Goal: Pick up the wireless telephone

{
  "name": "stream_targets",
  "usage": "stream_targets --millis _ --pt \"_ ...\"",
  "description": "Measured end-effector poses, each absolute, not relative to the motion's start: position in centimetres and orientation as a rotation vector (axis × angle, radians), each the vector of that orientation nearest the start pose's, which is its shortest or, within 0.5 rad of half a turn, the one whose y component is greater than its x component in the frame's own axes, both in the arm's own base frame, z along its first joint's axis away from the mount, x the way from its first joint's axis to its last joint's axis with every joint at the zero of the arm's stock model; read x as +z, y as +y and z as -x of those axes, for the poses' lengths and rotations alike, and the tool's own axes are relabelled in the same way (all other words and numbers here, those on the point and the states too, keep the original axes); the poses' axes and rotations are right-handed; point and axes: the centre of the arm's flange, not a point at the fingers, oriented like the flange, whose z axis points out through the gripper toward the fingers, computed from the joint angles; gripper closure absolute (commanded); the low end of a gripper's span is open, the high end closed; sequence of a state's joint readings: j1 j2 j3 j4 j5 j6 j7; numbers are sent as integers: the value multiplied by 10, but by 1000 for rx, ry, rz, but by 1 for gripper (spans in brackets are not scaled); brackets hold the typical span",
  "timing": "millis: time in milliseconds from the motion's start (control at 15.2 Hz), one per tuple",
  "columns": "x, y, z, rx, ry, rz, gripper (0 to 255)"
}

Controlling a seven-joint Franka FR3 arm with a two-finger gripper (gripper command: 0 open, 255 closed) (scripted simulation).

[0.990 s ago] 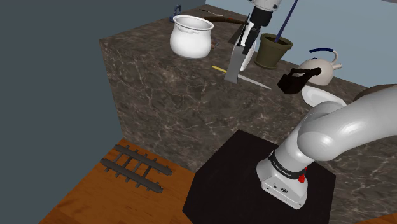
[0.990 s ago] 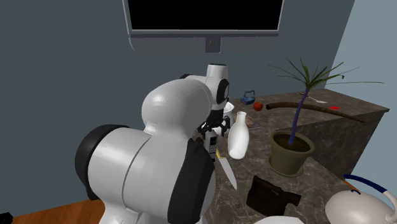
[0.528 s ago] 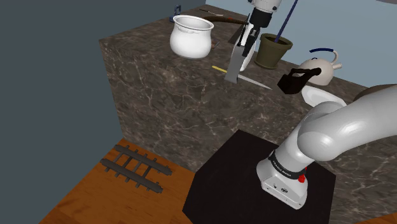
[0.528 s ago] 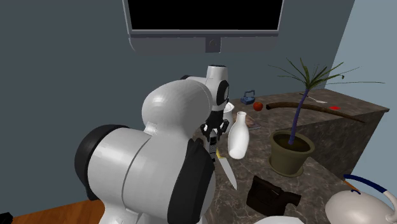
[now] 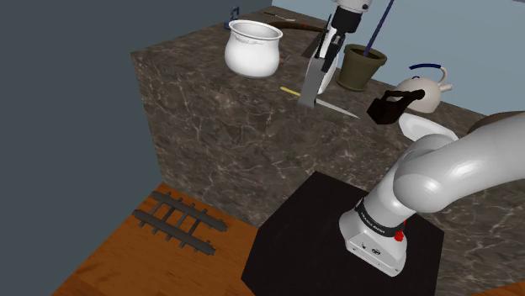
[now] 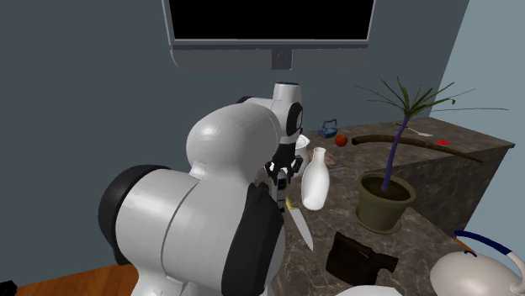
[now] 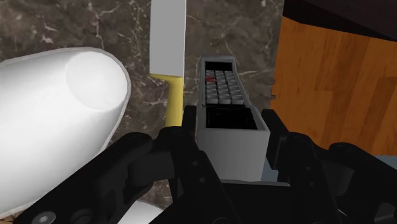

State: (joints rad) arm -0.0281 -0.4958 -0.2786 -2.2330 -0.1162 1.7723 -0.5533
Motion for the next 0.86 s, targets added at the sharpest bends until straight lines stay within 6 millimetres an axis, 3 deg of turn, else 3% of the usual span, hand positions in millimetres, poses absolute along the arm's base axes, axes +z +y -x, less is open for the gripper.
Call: stream_targets --millis 858 --pt "622 -149 -384 -40 -468 3099 255"
